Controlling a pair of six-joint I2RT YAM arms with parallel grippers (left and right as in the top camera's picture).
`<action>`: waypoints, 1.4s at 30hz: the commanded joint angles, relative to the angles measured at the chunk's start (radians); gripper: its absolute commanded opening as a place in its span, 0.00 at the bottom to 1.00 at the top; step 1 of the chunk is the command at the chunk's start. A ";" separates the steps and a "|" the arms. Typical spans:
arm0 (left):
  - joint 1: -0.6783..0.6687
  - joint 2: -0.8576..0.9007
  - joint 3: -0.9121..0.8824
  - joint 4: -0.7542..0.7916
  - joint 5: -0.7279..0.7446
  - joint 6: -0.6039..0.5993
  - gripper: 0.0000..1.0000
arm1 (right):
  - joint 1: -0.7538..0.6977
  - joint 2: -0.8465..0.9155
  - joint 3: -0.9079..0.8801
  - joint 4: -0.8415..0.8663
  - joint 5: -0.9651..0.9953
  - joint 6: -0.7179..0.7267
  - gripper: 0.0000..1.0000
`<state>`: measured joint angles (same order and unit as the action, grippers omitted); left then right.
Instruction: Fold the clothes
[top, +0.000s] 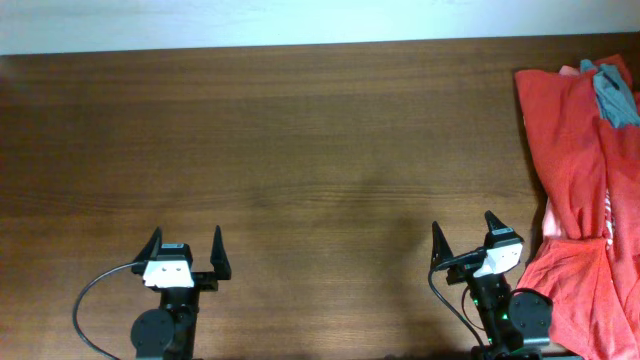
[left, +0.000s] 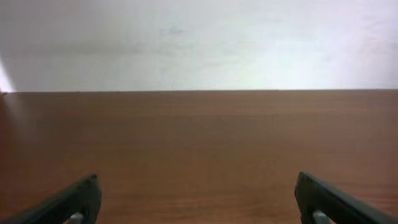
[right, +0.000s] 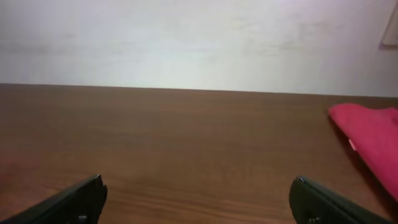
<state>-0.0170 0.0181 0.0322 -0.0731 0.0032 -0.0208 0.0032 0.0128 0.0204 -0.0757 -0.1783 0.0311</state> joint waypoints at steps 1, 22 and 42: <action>0.005 0.036 0.090 -0.012 0.036 -0.040 0.99 | -0.003 0.007 0.084 -0.050 0.013 0.015 0.98; 0.005 0.829 0.798 -0.559 0.039 -0.039 0.99 | -0.005 0.749 0.835 -0.814 0.261 0.041 0.99; 0.005 0.910 0.837 -0.570 0.079 -0.039 0.99 | -0.439 1.410 0.837 -0.846 0.365 0.344 0.97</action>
<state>-0.0170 0.9257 0.8455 -0.6437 0.0715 -0.0502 -0.4046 1.3430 0.8440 -0.9279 0.1135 0.3527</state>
